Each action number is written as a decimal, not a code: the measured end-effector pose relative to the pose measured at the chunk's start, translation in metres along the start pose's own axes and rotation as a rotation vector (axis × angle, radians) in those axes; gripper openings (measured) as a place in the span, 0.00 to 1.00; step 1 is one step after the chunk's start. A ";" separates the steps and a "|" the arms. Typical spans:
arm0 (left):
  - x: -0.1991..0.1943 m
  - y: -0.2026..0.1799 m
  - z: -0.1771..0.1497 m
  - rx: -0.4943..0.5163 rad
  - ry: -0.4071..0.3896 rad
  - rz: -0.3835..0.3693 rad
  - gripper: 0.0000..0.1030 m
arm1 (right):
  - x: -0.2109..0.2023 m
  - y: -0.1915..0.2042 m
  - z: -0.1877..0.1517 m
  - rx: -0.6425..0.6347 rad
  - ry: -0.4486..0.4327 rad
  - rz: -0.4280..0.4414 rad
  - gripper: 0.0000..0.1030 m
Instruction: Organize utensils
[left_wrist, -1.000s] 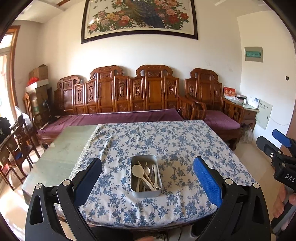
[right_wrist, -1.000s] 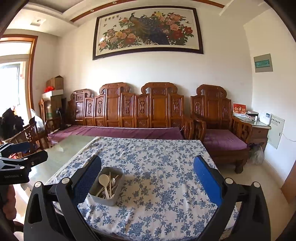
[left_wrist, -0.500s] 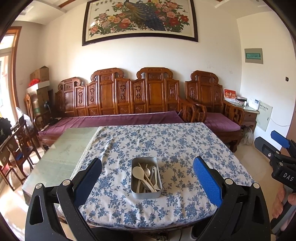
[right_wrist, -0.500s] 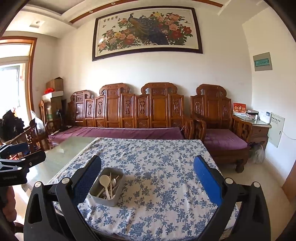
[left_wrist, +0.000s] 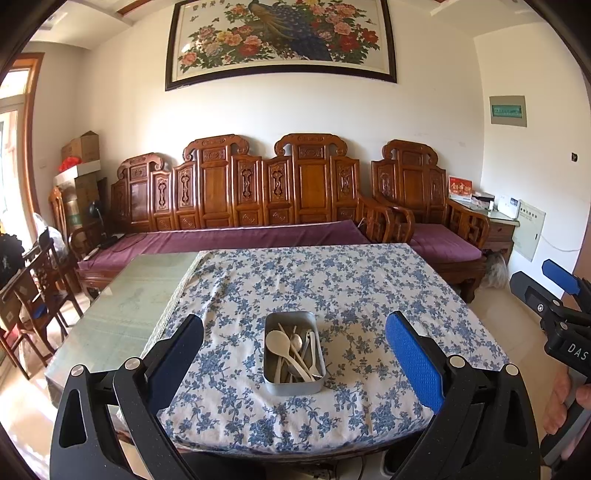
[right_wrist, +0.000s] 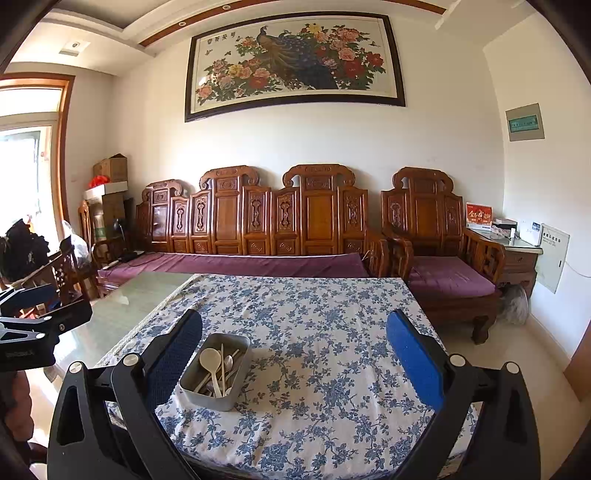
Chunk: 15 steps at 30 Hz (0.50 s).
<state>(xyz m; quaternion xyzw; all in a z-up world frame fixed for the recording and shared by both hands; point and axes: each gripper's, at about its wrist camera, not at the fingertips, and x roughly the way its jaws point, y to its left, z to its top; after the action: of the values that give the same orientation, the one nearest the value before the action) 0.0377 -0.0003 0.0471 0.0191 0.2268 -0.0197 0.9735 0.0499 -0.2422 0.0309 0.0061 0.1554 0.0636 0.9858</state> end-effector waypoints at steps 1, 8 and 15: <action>0.000 0.000 0.000 0.000 0.000 0.001 0.92 | 0.000 0.000 0.000 0.001 0.000 0.001 0.97; 0.001 0.000 0.000 0.001 -0.003 0.002 0.92 | 0.000 0.000 0.000 0.001 0.000 0.002 0.98; 0.000 0.000 0.000 0.002 -0.006 -0.001 0.92 | 0.000 0.001 0.000 0.001 -0.001 0.001 0.98</action>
<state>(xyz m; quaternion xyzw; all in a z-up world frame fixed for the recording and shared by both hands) 0.0379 0.0000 0.0472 0.0198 0.2238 -0.0204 0.9742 0.0501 -0.2415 0.0308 0.0065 0.1552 0.0641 0.9858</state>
